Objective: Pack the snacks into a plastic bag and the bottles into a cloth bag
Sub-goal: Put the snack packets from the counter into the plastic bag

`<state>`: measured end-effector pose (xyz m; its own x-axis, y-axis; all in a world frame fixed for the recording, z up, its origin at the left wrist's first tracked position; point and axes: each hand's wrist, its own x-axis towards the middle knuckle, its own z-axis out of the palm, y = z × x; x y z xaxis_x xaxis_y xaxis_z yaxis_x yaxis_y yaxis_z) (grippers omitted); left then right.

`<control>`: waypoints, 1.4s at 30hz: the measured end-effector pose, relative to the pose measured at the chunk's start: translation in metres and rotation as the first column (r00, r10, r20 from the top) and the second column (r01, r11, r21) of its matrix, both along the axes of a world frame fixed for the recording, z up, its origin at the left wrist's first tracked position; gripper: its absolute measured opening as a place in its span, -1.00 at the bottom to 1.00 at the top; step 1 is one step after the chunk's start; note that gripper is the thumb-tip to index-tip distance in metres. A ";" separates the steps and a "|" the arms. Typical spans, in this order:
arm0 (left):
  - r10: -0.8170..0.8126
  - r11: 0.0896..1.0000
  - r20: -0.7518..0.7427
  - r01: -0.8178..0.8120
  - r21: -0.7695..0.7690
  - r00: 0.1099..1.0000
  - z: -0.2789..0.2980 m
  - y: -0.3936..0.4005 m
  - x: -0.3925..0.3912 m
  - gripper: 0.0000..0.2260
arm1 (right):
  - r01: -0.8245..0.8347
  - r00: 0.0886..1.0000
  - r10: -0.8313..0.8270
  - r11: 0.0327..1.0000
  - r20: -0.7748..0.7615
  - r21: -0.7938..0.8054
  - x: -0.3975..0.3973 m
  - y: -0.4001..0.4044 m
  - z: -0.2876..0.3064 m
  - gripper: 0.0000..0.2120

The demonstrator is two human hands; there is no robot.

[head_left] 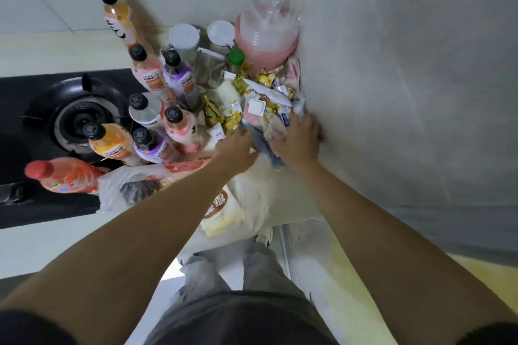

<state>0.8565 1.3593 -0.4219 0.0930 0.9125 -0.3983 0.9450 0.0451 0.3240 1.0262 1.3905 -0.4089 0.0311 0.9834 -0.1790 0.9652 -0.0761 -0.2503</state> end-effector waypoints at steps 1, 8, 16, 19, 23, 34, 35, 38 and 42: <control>0.003 1.000 -0.023 -0.004 -0.012 1.000 -0.006 0.002 0.004 -0.51 | 0.015 1.000 -0.015 1.000 0.001 -0.001 0.000 0.001 -0.002 -0.25; 0.154 0.984 0.084 -0.161 0.082 0.985 -0.022 0.004 0.023 -0.50 | 0.125 0.989 -0.121 0.991 -0.088 0.046 0.002 0.001 -0.014 -0.62; 0.179 0.920 0.290 -0.265 0.290 0.940 0.013 -0.053 -0.003 -0.66 | 0.127 0.946 -0.084 0.984 -0.312 0.123 -0.001 -0.032 0.009 -0.54; 0.178 0.909 0.361 -0.294 0.296 0.915 0.023 -0.081 -0.017 -0.67 | 0.087 0.924 -0.019 0.983 -0.382 0.161 -0.019 -0.062 0.023 -0.58; 0.192 0.887 0.382 -0.326 0.326 0.904 0.031 -0.137 -0.047 -0.63 | 0.013 0.885 0.091 0.975 -0.457 0.220 -0.055 -0.123 0.041 -0.67; 0.362 0.909 0.219 -0.395 0.131 0.906 0.010 -0.207 -0.121 -0.46 | -0.337 0.882 0.299 0.941 -0.366 -0.044 -0.120 -0.203 -0.011 -0.70; 0.368 0.908 0.211 -0.399 0.128 0.906 0.008 -0.206 -0.124 -0.48 | -0.374 0.873 0.331 0.926 -0.359 -0.057 -0.125 -0.202 -0.012 -0.67; 0.370 0.898 0.218 -0.408 0.167 0.903 0.007 -0.197 -0.128 -0.52 | -0.443 0.842 0.404 0.896 -0.356 -0.030 -0.137 -0.191 -0.012 -0.58; 0.325 0.900 0.226 -0.374 0.225 0.918 0.007 -0.189 -0.132 -0.49 | -0.476 0.827 0.451 0.880 -0.336 0.010 -0.137 -0.181 -0.008 -0.50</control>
<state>0.7241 1.1699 -0.4149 -0.2038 0.9673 -0.1509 0.8091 0.2532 0.5304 0.8892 1.2093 -0.4166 -0.4957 0.8518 -0.1694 0.7593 0.3303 -0.5606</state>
